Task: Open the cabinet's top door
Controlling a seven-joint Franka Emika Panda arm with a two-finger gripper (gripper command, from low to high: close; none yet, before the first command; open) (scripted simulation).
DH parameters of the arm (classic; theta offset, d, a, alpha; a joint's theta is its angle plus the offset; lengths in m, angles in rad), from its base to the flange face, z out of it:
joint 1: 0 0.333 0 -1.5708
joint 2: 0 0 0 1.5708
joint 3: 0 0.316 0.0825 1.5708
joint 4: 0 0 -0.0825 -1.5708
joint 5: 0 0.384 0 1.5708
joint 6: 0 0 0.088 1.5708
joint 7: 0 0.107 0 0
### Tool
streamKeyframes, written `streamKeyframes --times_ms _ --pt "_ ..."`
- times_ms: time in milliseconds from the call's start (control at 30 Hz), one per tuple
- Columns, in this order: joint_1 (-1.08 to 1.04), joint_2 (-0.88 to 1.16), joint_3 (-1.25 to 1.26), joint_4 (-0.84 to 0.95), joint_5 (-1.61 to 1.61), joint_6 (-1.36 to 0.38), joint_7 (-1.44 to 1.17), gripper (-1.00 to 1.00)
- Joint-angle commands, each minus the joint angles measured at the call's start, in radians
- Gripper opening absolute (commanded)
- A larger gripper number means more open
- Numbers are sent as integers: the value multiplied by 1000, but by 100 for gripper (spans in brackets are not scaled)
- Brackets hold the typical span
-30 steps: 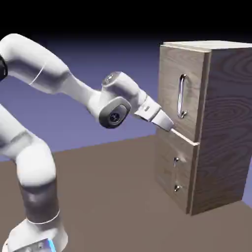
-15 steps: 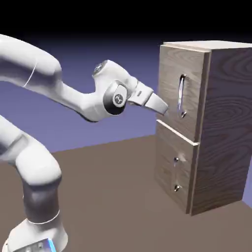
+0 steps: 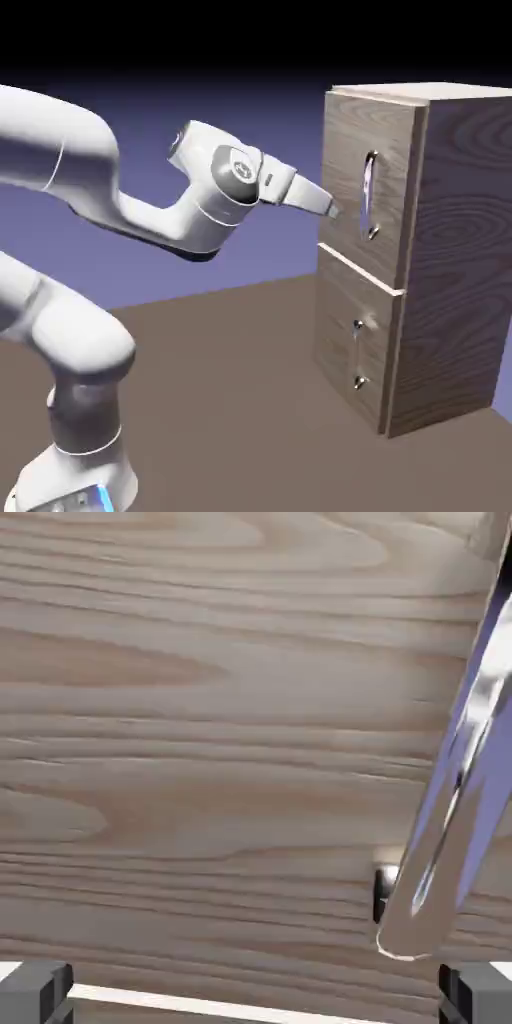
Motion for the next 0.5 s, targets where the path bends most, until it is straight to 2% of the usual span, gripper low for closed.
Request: streamKeyframes --times_ms 0,467 --pt "13 -7 -14 4 -44 -4 33 0" --pt "193 -101 -207 54 -653 -63 501 0"
